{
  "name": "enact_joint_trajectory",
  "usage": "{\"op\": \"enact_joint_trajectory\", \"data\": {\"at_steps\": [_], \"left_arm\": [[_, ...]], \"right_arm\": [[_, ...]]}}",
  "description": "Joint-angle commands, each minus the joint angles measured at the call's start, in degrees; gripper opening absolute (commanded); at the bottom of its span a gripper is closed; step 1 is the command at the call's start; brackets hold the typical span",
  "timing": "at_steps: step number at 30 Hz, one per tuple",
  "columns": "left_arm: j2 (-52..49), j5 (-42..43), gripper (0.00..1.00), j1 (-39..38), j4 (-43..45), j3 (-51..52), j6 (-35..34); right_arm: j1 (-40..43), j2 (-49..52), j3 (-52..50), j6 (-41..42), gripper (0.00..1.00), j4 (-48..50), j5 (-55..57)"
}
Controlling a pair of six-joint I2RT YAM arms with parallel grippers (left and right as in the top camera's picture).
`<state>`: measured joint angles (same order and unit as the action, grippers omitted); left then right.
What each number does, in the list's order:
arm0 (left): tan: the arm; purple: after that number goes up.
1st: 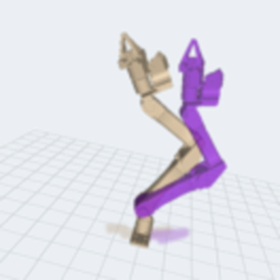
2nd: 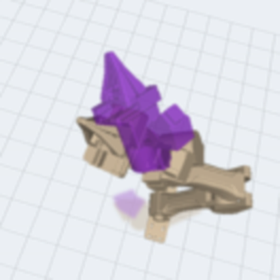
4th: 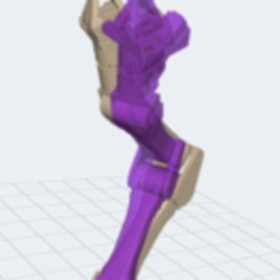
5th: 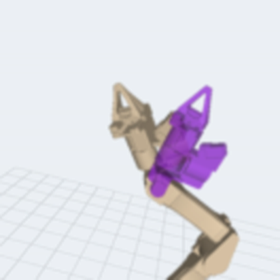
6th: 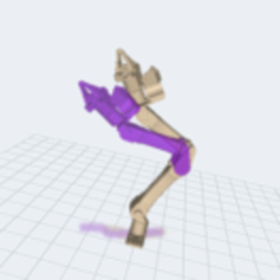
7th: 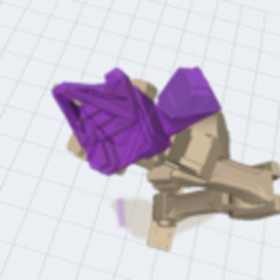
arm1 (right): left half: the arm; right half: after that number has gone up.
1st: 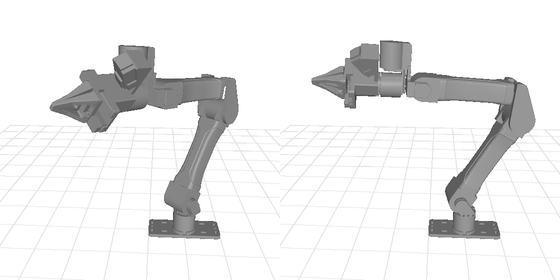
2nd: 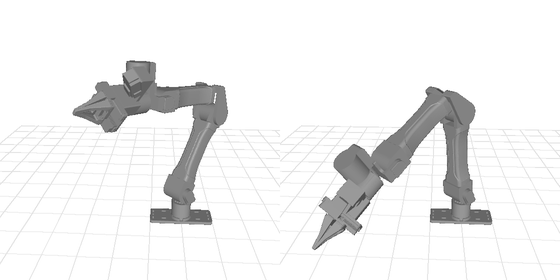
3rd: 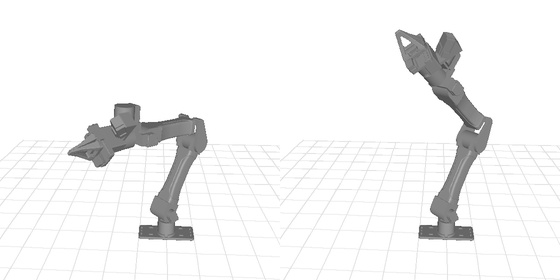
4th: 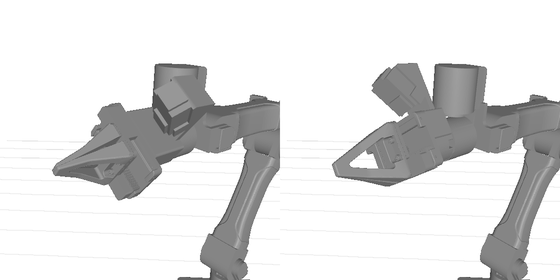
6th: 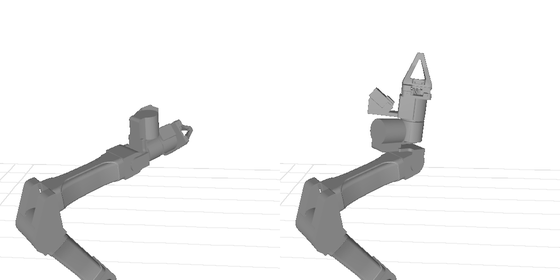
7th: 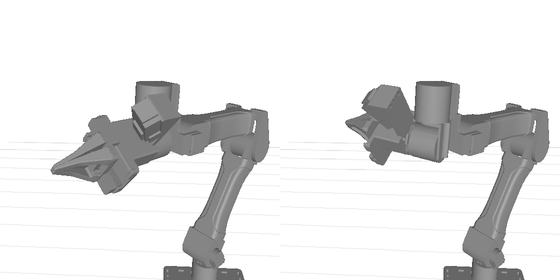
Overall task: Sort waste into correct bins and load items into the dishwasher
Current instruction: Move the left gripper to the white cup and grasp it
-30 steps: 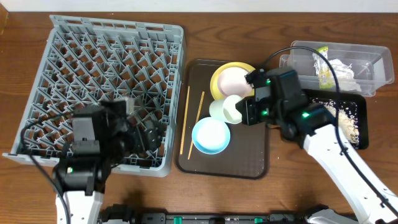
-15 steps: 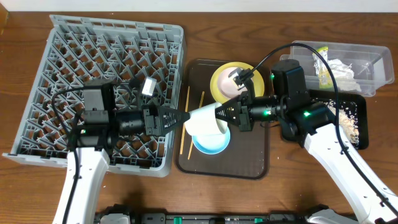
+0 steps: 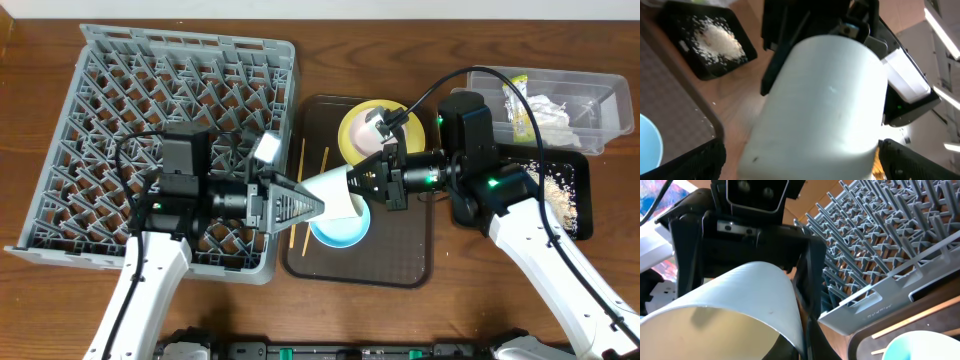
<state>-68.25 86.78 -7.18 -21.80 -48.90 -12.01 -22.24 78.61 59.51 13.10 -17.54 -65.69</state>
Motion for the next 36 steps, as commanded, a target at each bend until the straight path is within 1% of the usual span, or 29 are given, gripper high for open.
{"op": "enact_joint_trajectory", "data": {"at_steps": [1, 4, 9, 13, 14, 17, 20, 25, 27, 31, 34, 36], "left_arm": [[-0.2, 1.5, 0.99, -1.3, 0.3, -0.9, 0.3], [-0.2, 1.5, 1.0, -1.9, 0.3, -0.9, 0.3], [-0.2, 3.0, 0.91, -1.9, 1.1, -0.9, -0.3], [-0.2, 3.0, 0.91, -1.9, 5.7, -0.9, -5.7], [-0.2, 3.0, 0.89, -1.9, 6.7, -0.9, -6.7], [-0.2, 3.0, 0.9, -2.0, 10.8, -0.9, -11.4], [-0.2, 2.9, 0.9, -2.9, 13.2, -0.9, -14.2], [-0.2, 2.5, 0.9, -4.8, 13.4, -0.9, -14.3], [-0.2, 2.5, 0.9, -5.4, 13.4, -0.9, -14.5], [-0.2, 1.3, 0.91, -5.7, 13.4, -0.9, -15.3], [-0.2, 0.6, 0.91, -5.7, 14.9, -0.9, -17.0], [-0.2, 0.6, 0.88, -5.7, 17.0, -0.9, -19.4]], "right_arm": [[0.0, 0.3, 0.8, 1.1, 0.01, 0.9, -1.9], [0.0, 0.3, 0.8, 1.5, 0.01, 1.6, -1.8], [0.0, 0.3, 0.8, 1.7, 0.01, 2.0, -1.8], [0.0, 0.3, 0.8, 1.7, 0.01, 2.0, -1.8], [0.0, 0.3, 0.8, 1.7, 0.01, 1.9, -1.7], [0.0, 0.3, 0.8, 1.7, 0.01, 2.0, -1.6], [0.0, 0.3, 0.8, 1.7, 0.01, 2.4, -1.6], [0.0, 0.3, 0.8, 3.5, 0.01, 5.3, -0.1], [0.0, 0.3, 0.8, 4.3, 0.01, 5.6, 1.7], [-0.2, 0.3, 0.8, 4.3, 0.01, 5.8, 1.8], [-0.8, 0.3, 0.8, 4.3, 0.01, 5.8, 2.6], [-1.3, 0.3, 0.8, 4.3, 0.01, 5.8, 3.4]]}}
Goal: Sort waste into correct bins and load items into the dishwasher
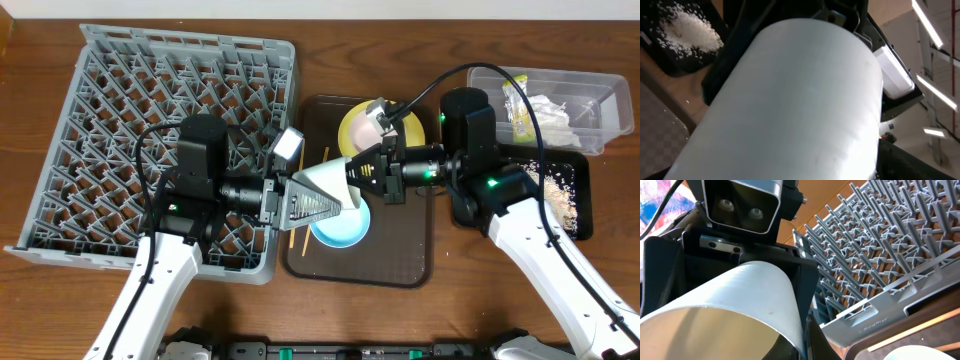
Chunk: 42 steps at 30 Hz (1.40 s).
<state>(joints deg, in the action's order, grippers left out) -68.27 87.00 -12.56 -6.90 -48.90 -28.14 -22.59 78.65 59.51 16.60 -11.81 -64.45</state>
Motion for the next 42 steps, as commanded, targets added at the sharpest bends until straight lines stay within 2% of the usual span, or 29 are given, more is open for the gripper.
{"op": "enact_joint_trajectory", "data": {"at_steps": [1, 7, 17, 23, 26, 42], "left_arm": [[-0.2, 0.4, 0.86, -0.3, 3.4, -0.9, -4.6], [-0.2, 0.4, 0.78, -0.3, 9.9, -0.9, -9.2], [-0.2, -2.9, 0.69, -0.3, 10.7, -0.9, -9.2], [-0.2, -5.4, 0.69, -0.3, 10.9, -0.9, -9.0], [-0.2, -6.6, 0.72, -0.3, 10.9, -0.9, -9.0], [-0.2, -10.9, 0.73, -0.3, 11.0, -0.9, -9.1]], "right_arm": [[-1.2, 0.2, 0.8, 0.8, 0.01, 0.0, 2.6], [-2.2, 0.2, 0.8, 0.8, 0.01, 0.0, 3.0], [-2.4, 0.2, 0.8, 0.8, 0.01, -1.3, 2.9], [-2.4, 0.2, 0.8, 0.7, 0.01, -2.6, 2.9], [-2.4, 0.2, 0.8, 0.7, 0.01, -3.5, 2.9], [-2.4, 0.2, 0.8, 0.7, 0.01, -9.8, 3.0]]}}
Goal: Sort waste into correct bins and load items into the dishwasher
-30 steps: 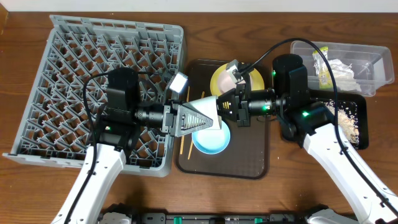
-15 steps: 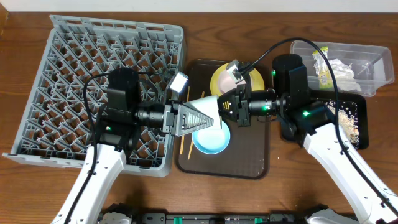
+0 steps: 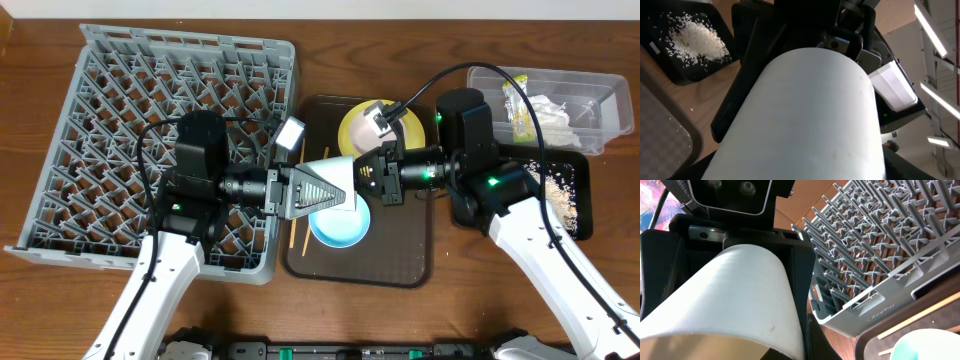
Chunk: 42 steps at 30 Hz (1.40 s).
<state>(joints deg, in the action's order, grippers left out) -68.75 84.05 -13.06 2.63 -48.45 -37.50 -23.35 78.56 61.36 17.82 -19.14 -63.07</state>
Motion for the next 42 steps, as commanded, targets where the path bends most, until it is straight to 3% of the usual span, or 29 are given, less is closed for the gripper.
{"op": "enact_joint_trajectory", "data": {"at_steps": [1, 11, 18, 24, 27, 33, 42], "left_arm": [[0.3, -8.5, 0.73, 0.2, 1.4, -1.4, 0.3], [0.3, -10.4, 0.73, 0.2, 3.1, -1.4, 0.3], [0.3, -14.3, 0.58, 0.2, 3.0, -1.4, 3.8], [0.3, -19.5, 0.53, 0.2, 3.0, -1.4, 7.1], [0.3, -19.5, 0.51, 0.2, 3.0, -1.4, 7.5], [0.3, -19.4, 0.54, 0.2, 2.8, -1.4, 7.5], [0.3, -19.4, 0.54, 0.2, 1.1, -1.4, 7.5]], "right_arm": [[-1.6, 0.3, -1.1, -0.5, 0.01, -2.6, 1.6], [-1.6, 0.3, -1.1, -0.5, 0.01, -3.0, 1.6], [-1.6, 0.3, -1.1, -0.5, 0.1, -3.1, 1.5], [-1.6, 0.3, -1.1, -0.5, 0.17, -4.0, 1.6], [-0.9, 0.3, -1.1, -0.5, 0.17, -4.0, 1.6], [0.3, 0.3, -1.1, -0.5, 0.06, -3.9, 1.6], [1.2, 0.3, -1.1, -0.7, 0.06, -0.5, 1.6]]}}
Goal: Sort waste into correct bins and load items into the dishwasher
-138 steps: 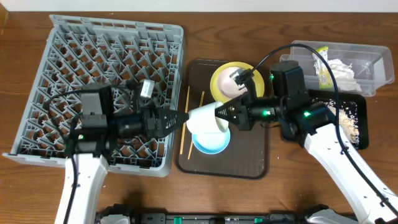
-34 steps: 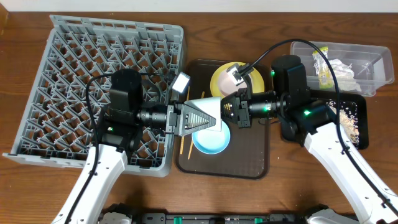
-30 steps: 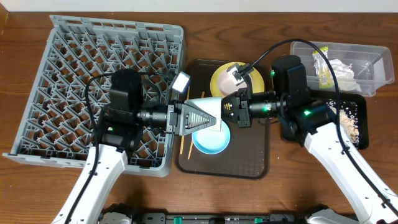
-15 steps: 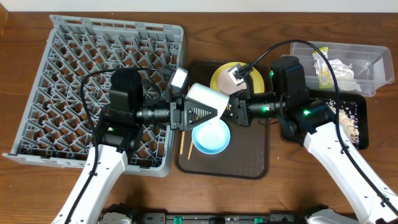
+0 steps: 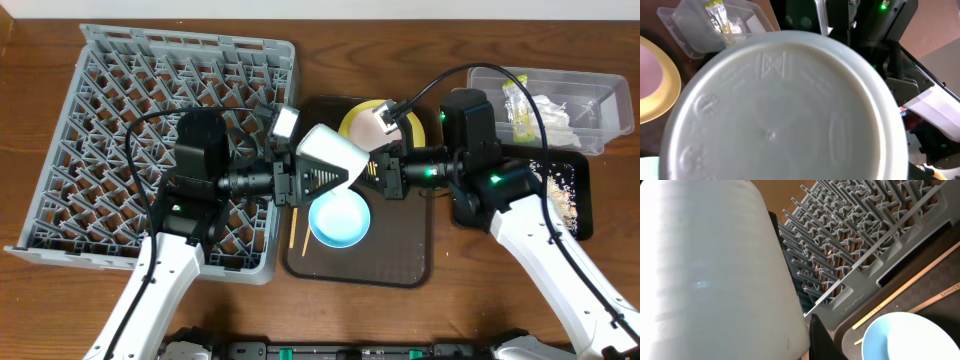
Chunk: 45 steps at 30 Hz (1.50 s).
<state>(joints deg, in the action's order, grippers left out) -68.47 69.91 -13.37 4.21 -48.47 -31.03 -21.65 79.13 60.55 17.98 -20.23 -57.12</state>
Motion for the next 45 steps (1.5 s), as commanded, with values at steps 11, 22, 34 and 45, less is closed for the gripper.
{"op": "enact_joint_trajectory", "data": {"at_steps": [11, 22, 34, 45], "left_arm": [[0.0, -5.2, 0.54, 0.5, -0.5, -1.4, 1.0], [0.0, -5.2, 0.55, 0.5, -0.5, -1.4, 1.0], [0.0, -5.3, 0.59, 0.5, -0.5, -1.4, 1.0], [0.0, -8.1, 0.57, 0.6, -0.5, -1.4, 3.4]], "right_arm": [[-0.5, -0.3, -0.3, -0.8, 0.15, 1.6, -4.4], [-0.4, -1.6, -0.3, -0.7, 0.15, 8.6, -4.3], [-0.4, -1.6, -0.3, -0.6, 0.25, 10.4, -4.0], [1.9, -1.7, -0.3, -0.6, 0.36, 9.0, -4.9]]}}
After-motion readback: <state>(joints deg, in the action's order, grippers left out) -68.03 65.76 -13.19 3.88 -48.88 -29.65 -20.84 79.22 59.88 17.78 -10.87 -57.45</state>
